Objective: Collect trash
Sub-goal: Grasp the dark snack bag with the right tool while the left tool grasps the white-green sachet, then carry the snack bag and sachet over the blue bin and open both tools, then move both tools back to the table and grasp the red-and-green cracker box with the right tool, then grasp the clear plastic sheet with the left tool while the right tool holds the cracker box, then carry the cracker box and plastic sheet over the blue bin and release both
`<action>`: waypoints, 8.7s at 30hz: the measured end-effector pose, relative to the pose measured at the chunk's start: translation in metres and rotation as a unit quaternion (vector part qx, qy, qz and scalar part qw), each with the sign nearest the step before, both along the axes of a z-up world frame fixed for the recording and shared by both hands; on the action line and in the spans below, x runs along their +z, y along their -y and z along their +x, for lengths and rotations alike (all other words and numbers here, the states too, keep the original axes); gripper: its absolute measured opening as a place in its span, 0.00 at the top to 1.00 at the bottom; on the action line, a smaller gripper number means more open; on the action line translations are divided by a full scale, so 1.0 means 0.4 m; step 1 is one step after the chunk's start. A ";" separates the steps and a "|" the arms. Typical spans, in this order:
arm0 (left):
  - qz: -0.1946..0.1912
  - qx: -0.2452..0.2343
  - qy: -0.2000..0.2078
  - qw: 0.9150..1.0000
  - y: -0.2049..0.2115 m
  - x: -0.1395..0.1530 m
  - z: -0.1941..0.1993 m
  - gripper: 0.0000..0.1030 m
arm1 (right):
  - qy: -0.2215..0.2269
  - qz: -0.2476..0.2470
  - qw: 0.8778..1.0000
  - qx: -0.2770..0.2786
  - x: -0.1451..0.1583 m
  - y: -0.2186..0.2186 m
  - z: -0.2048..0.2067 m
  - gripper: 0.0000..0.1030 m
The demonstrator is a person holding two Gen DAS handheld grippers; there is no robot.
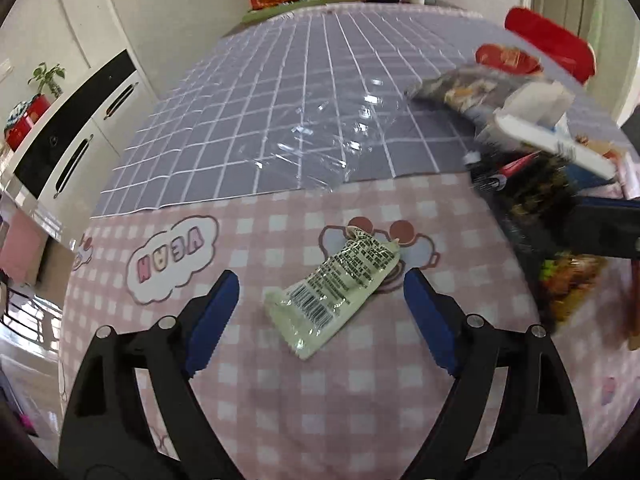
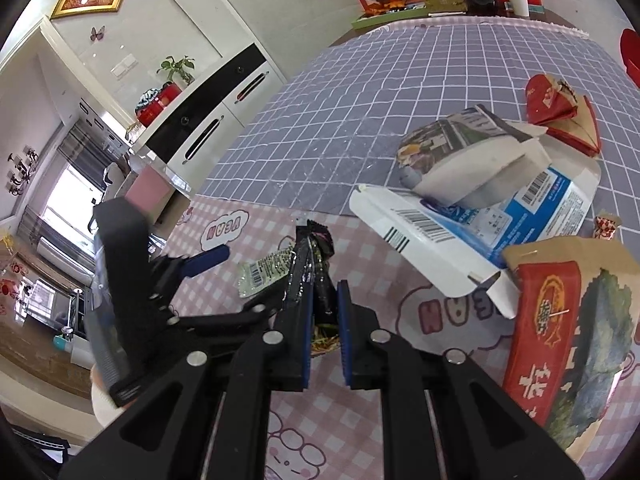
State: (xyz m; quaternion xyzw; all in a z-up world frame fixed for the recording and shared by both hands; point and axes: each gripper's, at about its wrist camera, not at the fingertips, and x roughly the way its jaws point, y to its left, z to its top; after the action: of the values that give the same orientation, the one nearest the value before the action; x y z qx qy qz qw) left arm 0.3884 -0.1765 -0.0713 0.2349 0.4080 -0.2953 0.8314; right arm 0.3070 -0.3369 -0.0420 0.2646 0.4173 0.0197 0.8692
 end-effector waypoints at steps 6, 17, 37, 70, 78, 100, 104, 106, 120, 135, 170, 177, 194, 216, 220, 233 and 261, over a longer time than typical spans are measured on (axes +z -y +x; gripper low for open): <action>-0.041 -0.016 -0.043 0.998 -0.011 0.002 0.021 0.78 | -0.004 0.000 1.000 -0.013 -0.007 0.013 -0.007 0.88; -0.090 0.060 -0.024 0.994 -0.142 0.039 -0.082 0.82 | 0.007 0.000 1.000 0.001 0.004 -0.033 -0.018 0.88; -0.131 0.268 0.032 0.954 -0.651 0.087 -0.288 0.82 | 0.048 -0.022 0.977 0.207 0.068 -0.534 -0.036 0.88; -0.090 0.524 -0.032 0.846 -1.116 -0.198 -0.536 0.27 | -0.027 -0.105 0.904 0.414 -0.145 -1.079 -0.092 0.86; -0.087 0.563 -0.041 0.821 -1.163 -0.216 -0.593 0.27 | -0.014 -0.143 0.888 0.437 -0.174 -1.177 -0.100 0.36; -0.097 0.499 0.057 0.859 -0.941 0.013 -0.547 0.27 | 0.053 -0.086 0.920 0.380 -0.015 -0.910 -0.172 0.36; -0.112 0.464 0.083 0.875 -0.865 0.080 -0.543 0.27 | 0.085 -0.075 0.937 0.329 0.045 -0.789 -0.192 0.36; -0.124 0.438 0.091 0.886 -0.820 0.107 -0.537 0.25 | 0.100 -0.073 0.947 0.297 0.075 -0.723 -0.203 0.36; -0.157 0.229 0.057 0.959 -0.399 0.145 -0.446 0.21 | 0.072 -0.166 0.978 -0.104 0.075 -0.127 -0.307 0.05; -0.139 0.111 -0.019 0.984 -0.134 0.070 -0.422 0.21 | -0.056 -0.188 0.967 -0.163 -0.081 0.053 -0.266 0.05; -0.085 0.234 -0.087 0.965 -0.048 0.047 0.193 0.15 | 0.016 -0.277 0.944 -0.181 0.180 0.235 -0.135 0.12; -0.053 0.242 -0.093 0.964 -0.025 -0.009 0.276 0.48 | 0.006 -0.280 0.946 -0.164 0.159 0.262 -0.061 0.12; -0.136 0.279 0.008 0.950 -0.157 0.120 0.111 0.95 | 0.038 -0.245 0.955 -0.163 0.175 0.222 -0.147 0.12; -0.146 0.379 0.110 0.907 -0.640 0.209 -0.281 0.95 | 0.112 -0.200 0.973 0.033 0.200 -0.323 -0.166 0.12; -0.143 0.428 0.126 0.884 -0.764 0.199 -0.356 0.95 | 0.118 -0.182 0.971 0.101 0.182 -0.485 -0.155 0.12; -0.082 0.560 0.095 0.819 -1.076 0.063 -0.510 0.95 | 0.114 -0.158 0.942 0.272 0.110 -0.911 -0.139 0.12; -0.042 0.657 -0.008 0.753 -1.265 -0.186 -0.632 0.21 | 0.012 -0.204 0.881 0.426 -0.137 -1.240 -0.089 0.10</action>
State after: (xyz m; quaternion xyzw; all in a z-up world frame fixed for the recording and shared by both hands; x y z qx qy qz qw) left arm 0.1354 0.3296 -0.1456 -0.1281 0.4554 0.3050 0.8266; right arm 0.2714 0.1589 -0.0968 -0.1221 0.4742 0.3061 0.8164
